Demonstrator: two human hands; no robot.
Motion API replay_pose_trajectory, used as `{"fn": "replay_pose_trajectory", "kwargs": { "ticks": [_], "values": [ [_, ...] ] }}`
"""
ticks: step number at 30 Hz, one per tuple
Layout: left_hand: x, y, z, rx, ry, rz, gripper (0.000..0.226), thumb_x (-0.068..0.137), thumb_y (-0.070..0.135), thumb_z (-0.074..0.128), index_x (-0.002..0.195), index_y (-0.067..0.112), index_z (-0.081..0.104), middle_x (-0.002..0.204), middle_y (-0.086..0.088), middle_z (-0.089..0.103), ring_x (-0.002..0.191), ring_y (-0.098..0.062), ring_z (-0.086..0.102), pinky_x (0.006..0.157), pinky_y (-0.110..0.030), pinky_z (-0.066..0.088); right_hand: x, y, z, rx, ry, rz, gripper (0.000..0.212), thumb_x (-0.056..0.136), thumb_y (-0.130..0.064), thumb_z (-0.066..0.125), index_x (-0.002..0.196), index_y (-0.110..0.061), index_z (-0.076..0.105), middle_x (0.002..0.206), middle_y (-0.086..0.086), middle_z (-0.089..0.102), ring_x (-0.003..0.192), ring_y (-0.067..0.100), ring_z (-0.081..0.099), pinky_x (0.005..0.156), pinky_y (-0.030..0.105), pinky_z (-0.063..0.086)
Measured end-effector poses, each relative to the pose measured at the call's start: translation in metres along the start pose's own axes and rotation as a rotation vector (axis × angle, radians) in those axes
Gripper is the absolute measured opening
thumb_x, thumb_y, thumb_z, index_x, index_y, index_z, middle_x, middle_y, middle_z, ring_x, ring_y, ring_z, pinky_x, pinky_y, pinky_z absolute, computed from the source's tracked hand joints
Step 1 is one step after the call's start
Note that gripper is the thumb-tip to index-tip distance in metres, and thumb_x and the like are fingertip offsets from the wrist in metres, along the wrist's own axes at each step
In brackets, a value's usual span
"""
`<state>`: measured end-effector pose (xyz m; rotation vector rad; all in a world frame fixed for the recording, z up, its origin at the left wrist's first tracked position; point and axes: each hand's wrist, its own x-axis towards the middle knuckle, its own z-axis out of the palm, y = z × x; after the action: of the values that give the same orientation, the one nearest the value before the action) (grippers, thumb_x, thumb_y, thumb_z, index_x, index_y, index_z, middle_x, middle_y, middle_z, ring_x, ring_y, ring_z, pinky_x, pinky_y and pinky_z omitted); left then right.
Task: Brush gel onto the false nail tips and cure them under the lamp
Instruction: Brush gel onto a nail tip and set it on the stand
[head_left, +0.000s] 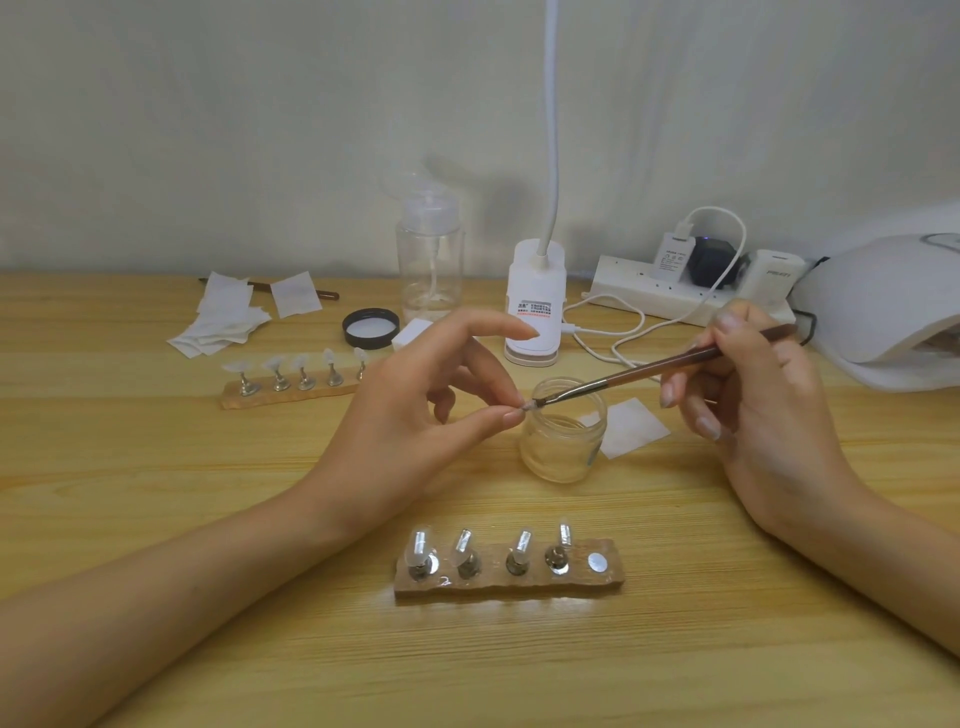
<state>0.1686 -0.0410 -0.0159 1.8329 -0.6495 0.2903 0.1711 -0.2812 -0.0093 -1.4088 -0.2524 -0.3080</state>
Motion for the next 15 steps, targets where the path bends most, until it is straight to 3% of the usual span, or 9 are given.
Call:
{"fn": "replay_pose_trajectory", "kwargs": {
  "ticks": [5, 15],
  "values": [
    [-0.0005, 0.0005, 0.0006, -0.012, 0.002, -0.003, 0.043, 0.084, 0.013, 0.074, 0.123, 0.023, 0.061, 0.083, 0.008, 0.072, 0.086, -0.014, 0.071, 0.06, -0.044, 0.042, 0.001, -0.0012, -0.0001, 0.042, 0.033, -0.026, 0.031, 0.099, -0.029, 0.044, 0.07, -0.027, 0.055, 0.057, 0.008, 0.063, 0.035, 0.012, 0.035, 0.04, 0.018, 0.034],
    [-0.001, -0.0003, 0.0008, -0.021, -0.004, -0.008, 0.042, 0.085, 0.013, 0.074, 0.124, 0.023, 0.061, 0.083, 0.007, 0.071, 0.084, -0.012, 0.071, 0.057, -0.046, 0.039, -0.0009, -0.0022, 0.0019, 0.013, -0.028, -0.063, 0.027, 0.1, -0.026, 0.042, 0.075, -0.021, 0.052, 0.059, 0.007, 0.064, 0.037, 0.012, 0.038, 0.04, 0.017, 0.037]
  ]
}}
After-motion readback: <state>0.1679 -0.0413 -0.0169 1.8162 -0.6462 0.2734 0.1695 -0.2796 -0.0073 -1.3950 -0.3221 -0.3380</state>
